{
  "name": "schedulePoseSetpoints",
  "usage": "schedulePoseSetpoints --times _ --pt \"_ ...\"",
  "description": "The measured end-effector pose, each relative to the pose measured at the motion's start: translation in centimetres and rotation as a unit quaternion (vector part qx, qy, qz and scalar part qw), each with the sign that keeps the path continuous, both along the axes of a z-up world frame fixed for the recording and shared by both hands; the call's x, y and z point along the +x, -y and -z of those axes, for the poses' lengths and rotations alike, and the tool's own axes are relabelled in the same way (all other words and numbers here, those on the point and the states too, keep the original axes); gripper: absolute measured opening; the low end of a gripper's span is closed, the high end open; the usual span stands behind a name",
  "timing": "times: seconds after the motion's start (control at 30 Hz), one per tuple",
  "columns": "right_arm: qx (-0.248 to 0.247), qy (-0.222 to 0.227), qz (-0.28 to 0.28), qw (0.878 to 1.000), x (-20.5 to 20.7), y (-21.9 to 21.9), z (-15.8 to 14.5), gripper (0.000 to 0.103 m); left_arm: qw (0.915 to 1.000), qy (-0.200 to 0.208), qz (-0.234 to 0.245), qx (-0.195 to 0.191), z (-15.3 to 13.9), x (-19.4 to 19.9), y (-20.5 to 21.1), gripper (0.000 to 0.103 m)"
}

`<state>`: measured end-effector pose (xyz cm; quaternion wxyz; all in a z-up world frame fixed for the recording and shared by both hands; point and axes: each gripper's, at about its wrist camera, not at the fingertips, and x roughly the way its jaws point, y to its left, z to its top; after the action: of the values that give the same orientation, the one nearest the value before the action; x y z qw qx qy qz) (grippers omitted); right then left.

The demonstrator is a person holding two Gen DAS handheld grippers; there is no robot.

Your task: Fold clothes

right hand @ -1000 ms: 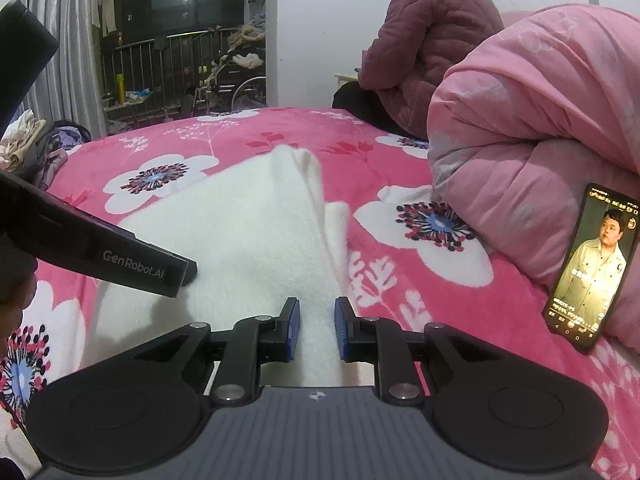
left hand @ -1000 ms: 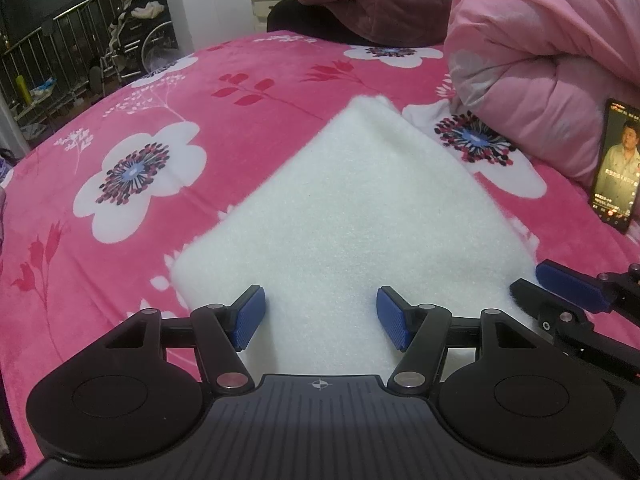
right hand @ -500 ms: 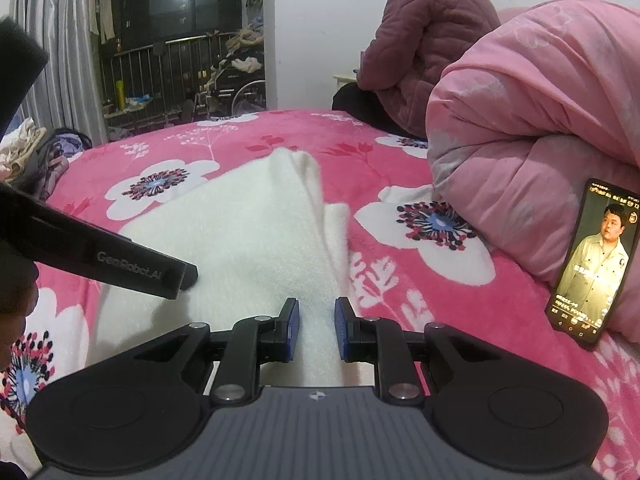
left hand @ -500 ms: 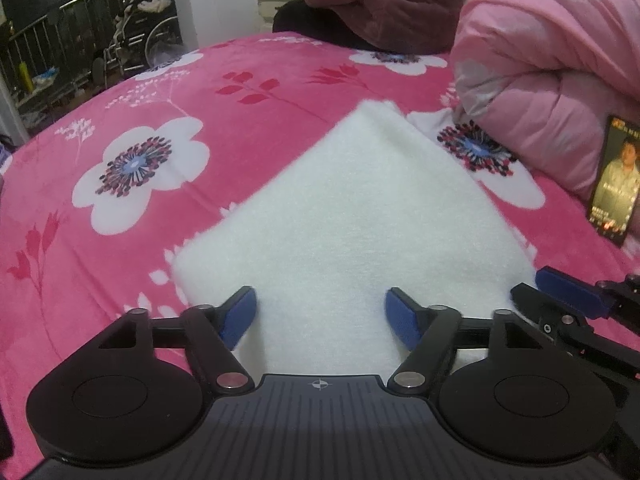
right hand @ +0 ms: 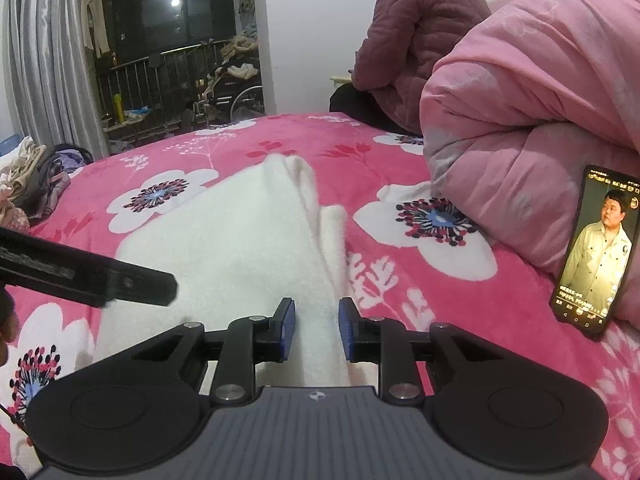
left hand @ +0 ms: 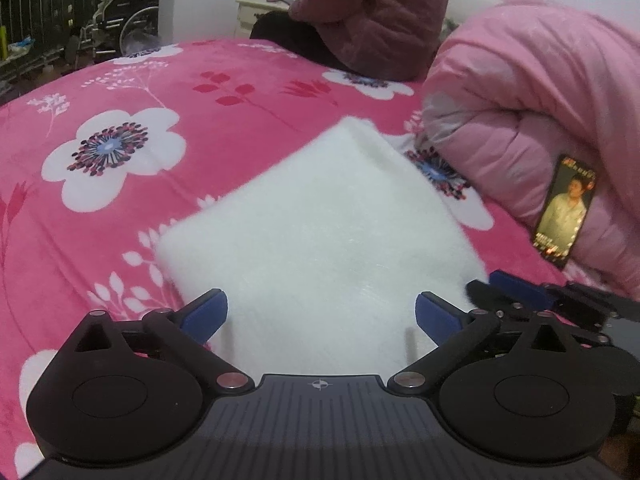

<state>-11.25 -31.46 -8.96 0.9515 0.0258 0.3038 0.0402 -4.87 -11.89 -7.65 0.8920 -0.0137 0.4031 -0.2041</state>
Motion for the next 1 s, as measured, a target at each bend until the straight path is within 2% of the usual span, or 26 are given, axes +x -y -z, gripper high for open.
schedulePoseSetpoints --times 0.07,0.23,0.53,1.0 --pt "-0.003 -0.003 0.004 1.0 0.0 -0.3 0.1 0.026 0.9999 -0.007 0.005 -0.015 0.1 0.1 -0.7 0.102" --pt "-0.01 -0.016 0.027 0.999 0.3 -1.1 0.3 0.027 0.9991 -0.039 0.0 0.017 1.5 1.0 -1.4 0.101" --pt "-0.014 -0.067 0.077 0.995 1.6 -2.2 -0.4 0.027 0.9969 -0.072 -0.004 -0.031 3.0 1.6 -2.1 0.101" --pt "-0.048 -0.084 0.149 0.984 2.2 -4.8 -0.4 0.028 0.996 -0.08 0.0 -0.04 3.6 1.8 -2.1 0.102"
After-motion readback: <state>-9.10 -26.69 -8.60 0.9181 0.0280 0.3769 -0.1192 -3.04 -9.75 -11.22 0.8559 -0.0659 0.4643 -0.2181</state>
